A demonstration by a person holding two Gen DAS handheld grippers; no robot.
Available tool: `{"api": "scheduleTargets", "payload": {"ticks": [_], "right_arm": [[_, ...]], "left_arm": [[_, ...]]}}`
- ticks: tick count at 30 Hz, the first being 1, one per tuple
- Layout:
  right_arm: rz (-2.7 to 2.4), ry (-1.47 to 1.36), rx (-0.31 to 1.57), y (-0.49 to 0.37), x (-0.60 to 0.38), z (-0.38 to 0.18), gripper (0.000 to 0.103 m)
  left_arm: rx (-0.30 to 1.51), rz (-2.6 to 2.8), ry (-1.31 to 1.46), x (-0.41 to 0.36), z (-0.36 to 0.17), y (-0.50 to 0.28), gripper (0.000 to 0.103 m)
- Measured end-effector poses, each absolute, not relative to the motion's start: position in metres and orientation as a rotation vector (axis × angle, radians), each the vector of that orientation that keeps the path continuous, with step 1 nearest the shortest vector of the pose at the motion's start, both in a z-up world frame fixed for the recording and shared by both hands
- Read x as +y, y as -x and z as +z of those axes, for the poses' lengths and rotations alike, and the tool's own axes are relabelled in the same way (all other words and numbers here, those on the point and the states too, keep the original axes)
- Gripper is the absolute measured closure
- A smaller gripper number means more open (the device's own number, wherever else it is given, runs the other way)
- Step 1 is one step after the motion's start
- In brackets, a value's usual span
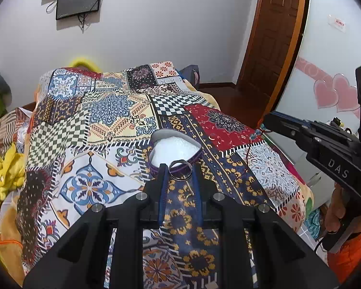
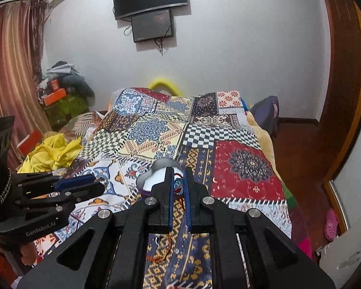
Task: Organize jewelry
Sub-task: 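Grasp a gold ring with the left gripper and lift it, then drop the ring into the tin with the left gripper while the right gripper drops an earring in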
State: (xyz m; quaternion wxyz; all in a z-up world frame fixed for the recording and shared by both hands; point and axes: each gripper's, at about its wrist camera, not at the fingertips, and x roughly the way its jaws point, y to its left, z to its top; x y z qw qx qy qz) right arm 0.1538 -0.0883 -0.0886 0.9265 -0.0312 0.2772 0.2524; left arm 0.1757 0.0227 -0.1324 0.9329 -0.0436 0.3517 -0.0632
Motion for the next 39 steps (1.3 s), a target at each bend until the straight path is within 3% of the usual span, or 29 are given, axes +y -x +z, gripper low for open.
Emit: {"api": "scheduleTargets", "payload": {"ticks": [25,39], "right_arm": [[0.593,0.1,0.506,-0.2,-0.049,-0.067,0.096],[0.63,0.11,0.667,-0.236,-0.034,-0.117,0.096]], "left_arm": [[0.749,-0.145,0.046,0.029,-0.148,-0.241,0.084],[0.856,-0.168,0.064,0.032,-0.185,-0.268,0.084]]}}
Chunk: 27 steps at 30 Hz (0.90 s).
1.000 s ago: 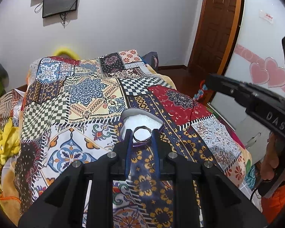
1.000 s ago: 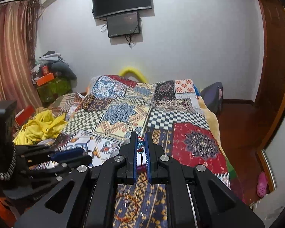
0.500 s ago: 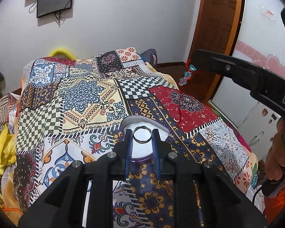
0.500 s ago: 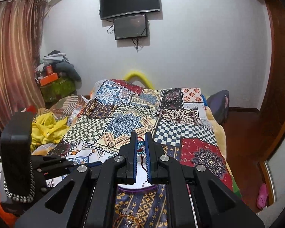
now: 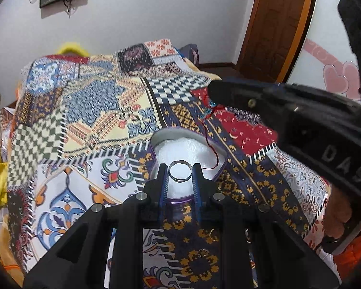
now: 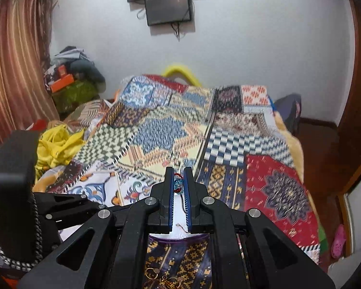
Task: Organize jewelry
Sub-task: 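Drop the ring into the tin with the left gripper while the right gripper drops an earring in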
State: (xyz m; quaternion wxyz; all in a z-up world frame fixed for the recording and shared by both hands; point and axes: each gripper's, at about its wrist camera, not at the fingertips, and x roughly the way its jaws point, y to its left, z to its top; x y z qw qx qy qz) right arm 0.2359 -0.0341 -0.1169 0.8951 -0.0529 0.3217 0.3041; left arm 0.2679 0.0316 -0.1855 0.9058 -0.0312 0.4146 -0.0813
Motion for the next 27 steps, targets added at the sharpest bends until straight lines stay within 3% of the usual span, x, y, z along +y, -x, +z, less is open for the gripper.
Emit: {"api": "scheduleTargets", "payload": {"ticks": [22,27], "right_arm": [[0.65,0.175,0.874,-0.258,-0.033,-0.166,0.096],[0.623,0.184,0.855,-0.254,-0.037,-0.162,0.086]], "left_arm": [[0.911,-0.166,0.024,0.026,-0.197,-0.277,0.084],[0.896,-0.137,-0.003,0.027,-0.192,-0.269,0.084]]}}
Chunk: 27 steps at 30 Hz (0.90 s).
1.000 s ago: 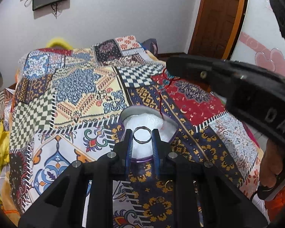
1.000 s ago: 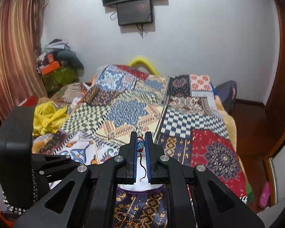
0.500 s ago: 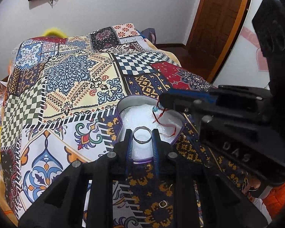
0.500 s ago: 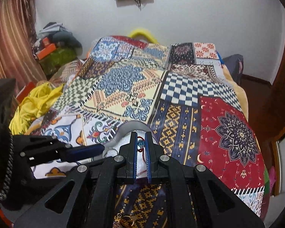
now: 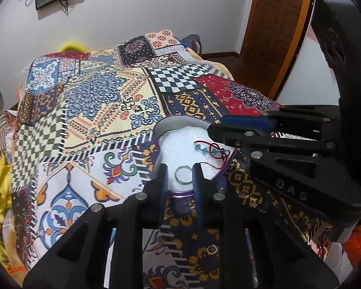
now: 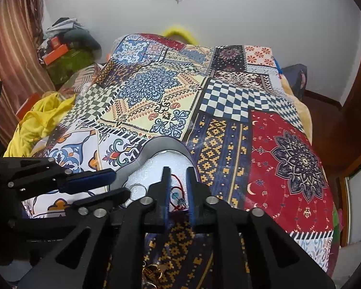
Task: Organize jewelry
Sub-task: 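Drop the ring into the tin with the left gripper while the right gripper drops an earring in, then move both grippers back to the jewelry beside the tin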
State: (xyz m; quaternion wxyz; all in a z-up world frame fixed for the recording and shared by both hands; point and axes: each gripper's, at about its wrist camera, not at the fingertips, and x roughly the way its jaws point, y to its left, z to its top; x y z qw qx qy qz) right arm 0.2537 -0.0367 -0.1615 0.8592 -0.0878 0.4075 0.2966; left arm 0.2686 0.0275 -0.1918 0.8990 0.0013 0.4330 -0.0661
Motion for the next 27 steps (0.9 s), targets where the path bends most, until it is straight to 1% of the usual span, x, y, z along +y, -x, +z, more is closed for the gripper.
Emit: {"api": "scheduleTargets", "payload": {"ticks": [2,3,8,13,18,21,27], "right_arm": [[0.614,0.182,0.842,-0.251,-0.039,-0.158,0.079],[0.61,0.181,0.835,-0.25,-0.04,-0.156,0.078],[0.595,0.188,0.801,-0.24,-0.045,-0.145,0.073],[0.586,0.2,0.761,-0.227,-0.047,-0.133,0.069],[0.583,0.196,0.727,-0.212,-0.052,-0.123,0.068],[0.57,0.205,0.708,-0.202,-0.054,-0.119,0.067],[0.56,0.196,0.696,-0.183,-0.063,-0.121,0.067]], "left_arm": [[0.888,-0.131,0.003,0.03,-0.188,-0.265,0.082],[0.884,-0.128,0.007,0.031,-0.186,-0.264,0.081],[0.846,-0.107,0.027,0.039,-0.171,-0.254,0.069],[0.824,-0.097,0.032,0.041,-0.158,-0.244,0.068],[0.804,-0.093,0.036,0.043,-0.148,-0.232,0.067],[0.79,-0.091,0.038,0.043,-0.142,-0.221,0.062],[0.787,-0.093,0.049,0.043,-0.139,-0.202,0.061]]}}
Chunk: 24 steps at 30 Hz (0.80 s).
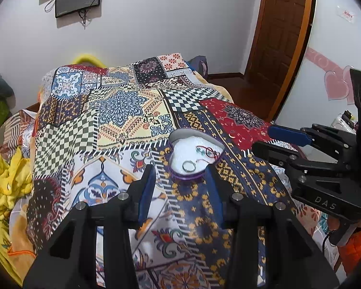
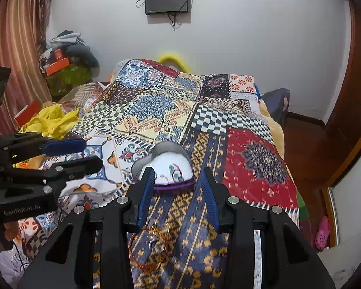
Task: Organize jewelry
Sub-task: 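Move both grippers back to the jewelry beside the tin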
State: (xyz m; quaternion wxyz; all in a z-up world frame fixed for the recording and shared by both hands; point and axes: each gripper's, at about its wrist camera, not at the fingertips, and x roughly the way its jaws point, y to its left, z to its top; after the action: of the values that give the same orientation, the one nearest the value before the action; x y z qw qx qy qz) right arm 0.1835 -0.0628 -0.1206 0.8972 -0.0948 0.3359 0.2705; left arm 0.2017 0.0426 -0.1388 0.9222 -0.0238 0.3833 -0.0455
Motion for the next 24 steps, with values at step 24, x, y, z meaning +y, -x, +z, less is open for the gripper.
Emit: {"api": "scheduleTargets", "payload": {"ticks": [24], "right_arm": [[0.539,0.171,0.885,-0.147,-0.101,-0.198,0.067]], "left_arm": [[0.968,-0.154,0.103,0.017,-0.207,-0.184,0.061]]}}
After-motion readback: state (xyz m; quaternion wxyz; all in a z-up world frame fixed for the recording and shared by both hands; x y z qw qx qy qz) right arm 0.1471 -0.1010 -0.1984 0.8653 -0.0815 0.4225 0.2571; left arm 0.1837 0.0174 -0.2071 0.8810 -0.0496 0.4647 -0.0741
